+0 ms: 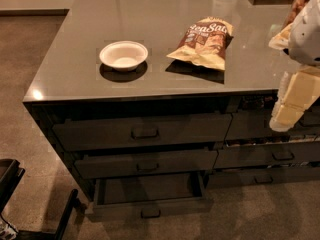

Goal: Close bottom drawer

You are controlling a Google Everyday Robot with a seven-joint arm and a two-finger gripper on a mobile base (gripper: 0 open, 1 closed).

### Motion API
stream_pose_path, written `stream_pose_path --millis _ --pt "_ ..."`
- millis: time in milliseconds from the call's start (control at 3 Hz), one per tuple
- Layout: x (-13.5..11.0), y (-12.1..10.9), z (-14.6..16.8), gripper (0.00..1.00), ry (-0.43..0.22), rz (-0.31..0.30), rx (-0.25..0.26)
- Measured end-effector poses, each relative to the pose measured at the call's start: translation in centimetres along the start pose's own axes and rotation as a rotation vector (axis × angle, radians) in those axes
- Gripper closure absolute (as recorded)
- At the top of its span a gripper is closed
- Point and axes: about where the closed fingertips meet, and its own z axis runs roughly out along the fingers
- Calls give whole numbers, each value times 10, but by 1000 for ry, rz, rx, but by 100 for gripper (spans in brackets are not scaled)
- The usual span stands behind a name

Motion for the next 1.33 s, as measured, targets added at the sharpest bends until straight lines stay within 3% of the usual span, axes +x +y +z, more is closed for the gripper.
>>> stream_pose_path --millis 333,667,1000,1333 --pt "0 0 0 0 0 0 0" --pt "0 0 0 19 0 0 0" --pt "4 5 20 42 -15 6 -2" --pt "9 25 79 65 -62 13 -35"
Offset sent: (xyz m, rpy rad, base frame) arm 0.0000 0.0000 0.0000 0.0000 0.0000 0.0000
